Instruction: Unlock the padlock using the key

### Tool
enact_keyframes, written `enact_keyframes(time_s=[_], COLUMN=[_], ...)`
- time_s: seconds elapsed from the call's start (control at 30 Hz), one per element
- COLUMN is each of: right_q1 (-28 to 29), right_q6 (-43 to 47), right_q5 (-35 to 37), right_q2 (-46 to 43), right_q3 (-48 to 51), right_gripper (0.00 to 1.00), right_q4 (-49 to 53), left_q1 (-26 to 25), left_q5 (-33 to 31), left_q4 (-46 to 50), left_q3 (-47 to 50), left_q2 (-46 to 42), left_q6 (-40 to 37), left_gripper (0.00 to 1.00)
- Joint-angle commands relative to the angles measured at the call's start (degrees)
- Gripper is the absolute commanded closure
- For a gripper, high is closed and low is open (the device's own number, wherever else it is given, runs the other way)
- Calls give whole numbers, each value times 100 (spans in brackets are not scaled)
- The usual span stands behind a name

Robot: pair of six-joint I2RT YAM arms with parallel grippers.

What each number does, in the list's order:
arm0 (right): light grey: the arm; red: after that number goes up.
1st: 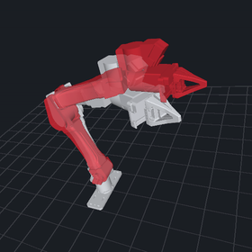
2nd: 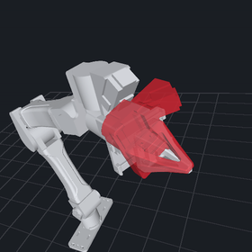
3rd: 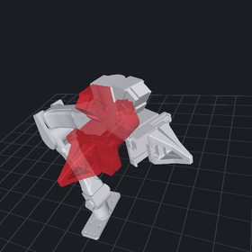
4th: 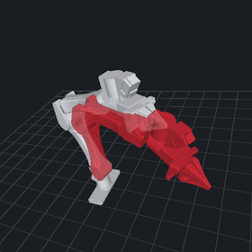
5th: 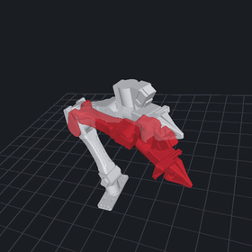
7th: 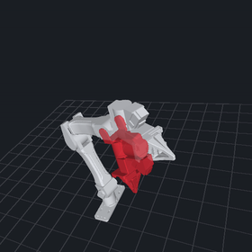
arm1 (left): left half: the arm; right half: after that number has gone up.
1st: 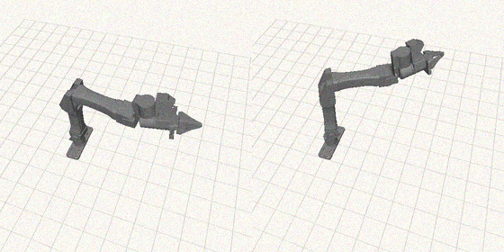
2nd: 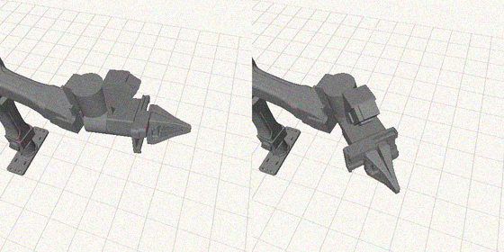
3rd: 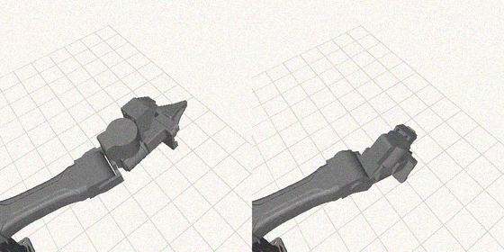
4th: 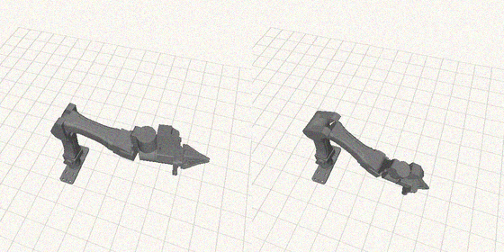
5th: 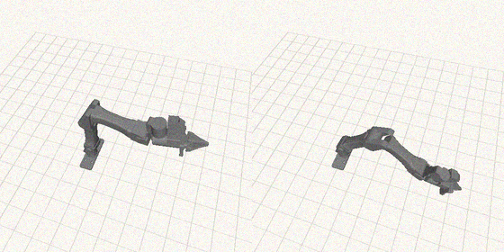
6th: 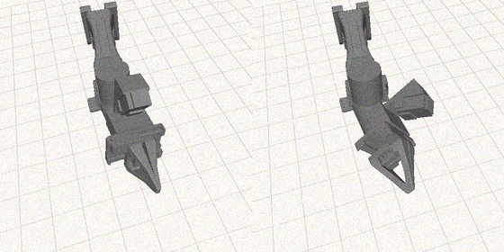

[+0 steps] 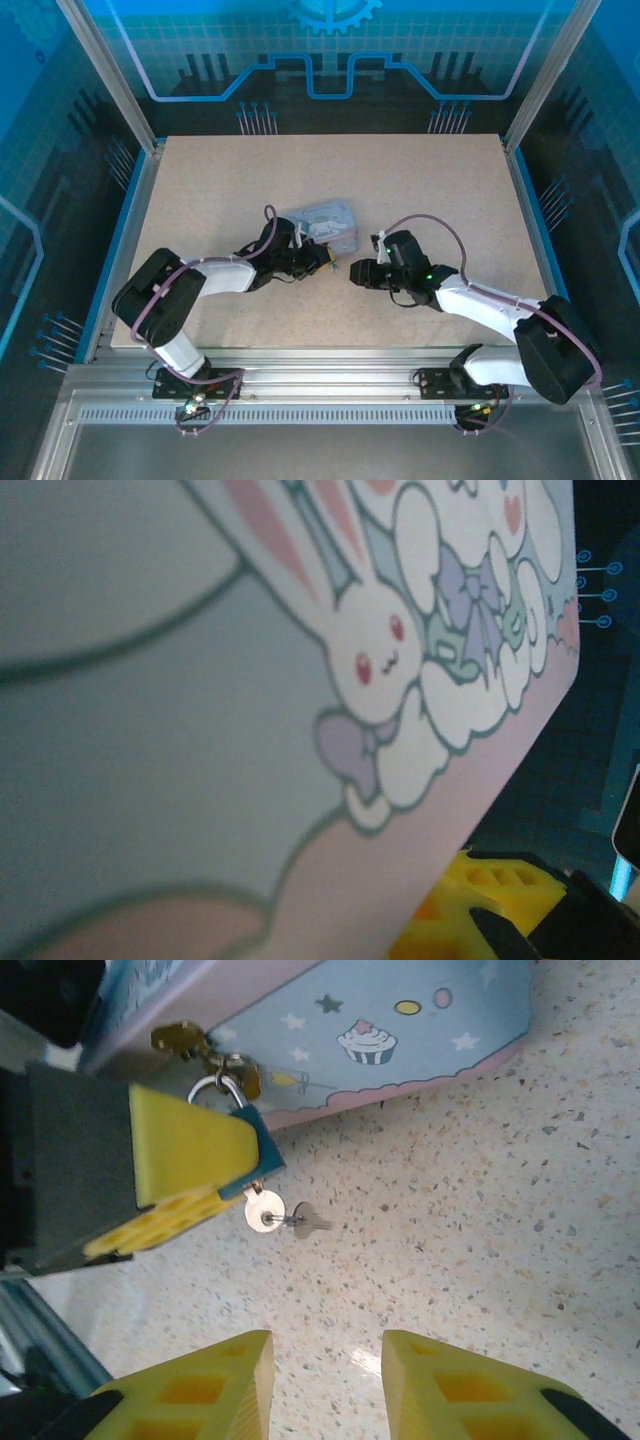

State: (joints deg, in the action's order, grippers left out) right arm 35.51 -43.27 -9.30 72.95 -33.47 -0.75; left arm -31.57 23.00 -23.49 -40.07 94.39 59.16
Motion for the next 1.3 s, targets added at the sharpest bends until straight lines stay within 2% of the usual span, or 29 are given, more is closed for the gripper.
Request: enact_keyframes(time_s=[0.0,0.23,0.7,1.27], right_q1=[276,700,903,958], right_q6=[644,1041,1406,1592], right_q5=[651,953,1150,1430], right_q2=[33,619,1522,1696], right_q3=[-321,-888,-1658,-2049], right_gripper=[64,61,60,63], right_q4=[638,665,717,928], left_q1=[-16,-15,-13,-14], left_q5=[185,207,266,346], left_q4=[293,518,531,428], left_q3=[-224,-324,-405,-421], left_q2=[-250,-338,-316,-210], left_q6=[-191,-280,-283,-255], left_gripper=[100,100,100,100])
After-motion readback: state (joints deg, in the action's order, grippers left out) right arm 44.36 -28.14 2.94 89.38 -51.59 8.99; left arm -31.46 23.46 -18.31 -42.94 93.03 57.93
